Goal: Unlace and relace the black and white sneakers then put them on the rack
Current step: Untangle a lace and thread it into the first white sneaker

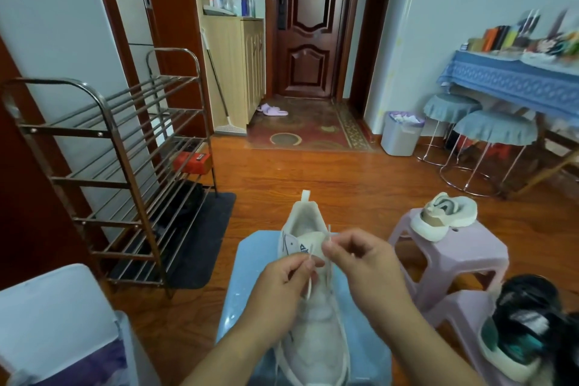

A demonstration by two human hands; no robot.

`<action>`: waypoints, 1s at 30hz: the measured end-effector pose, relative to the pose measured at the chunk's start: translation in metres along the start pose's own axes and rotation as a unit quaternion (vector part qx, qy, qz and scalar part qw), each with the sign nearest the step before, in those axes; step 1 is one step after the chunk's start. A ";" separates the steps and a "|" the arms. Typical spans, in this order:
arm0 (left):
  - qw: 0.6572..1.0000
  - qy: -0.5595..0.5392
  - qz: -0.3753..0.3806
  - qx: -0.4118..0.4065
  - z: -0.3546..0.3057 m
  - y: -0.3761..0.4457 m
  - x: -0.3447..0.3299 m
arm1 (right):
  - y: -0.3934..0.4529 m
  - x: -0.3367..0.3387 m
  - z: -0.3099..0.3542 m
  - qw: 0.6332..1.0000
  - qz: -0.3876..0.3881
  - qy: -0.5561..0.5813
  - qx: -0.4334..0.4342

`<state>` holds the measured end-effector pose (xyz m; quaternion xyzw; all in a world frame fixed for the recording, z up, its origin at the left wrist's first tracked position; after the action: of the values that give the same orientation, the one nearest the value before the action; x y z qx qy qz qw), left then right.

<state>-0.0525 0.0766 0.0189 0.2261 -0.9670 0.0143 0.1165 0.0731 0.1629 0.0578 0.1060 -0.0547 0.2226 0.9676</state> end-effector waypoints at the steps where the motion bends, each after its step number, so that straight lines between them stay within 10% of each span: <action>1: 1.000 -0.011 0.001 0.011 0.001 0.000 0.000 | 0.004 0.004 0.008 1.000 -0.004 0.019 0.022; 12: 0.980 -0.195 -0.020 0.040 -0.026 0.000 0.008 | 0.004 -0.008 0.005 0.998 0.063 0.012 -0.014; 30: 0.981 -0.190 -0.023 -0.010 -0.035 -0.004 0.010 | -0.002 -0.013 0.018 0.998 0.030 0.048 -0.005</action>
<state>-0.0519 0.0717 0.0553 0.2456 -0.9661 -0.0419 -0.0671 0.0614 0.1520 0.0730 0.0890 -0.0125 0.2563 0.9624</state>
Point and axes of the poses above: each hand's wrist, its own y-axis towards the middle knuckle, its own x-axis out of the back of the hand, z = x × y, the point moved 5 cm from there along y, towards the middle knuckle
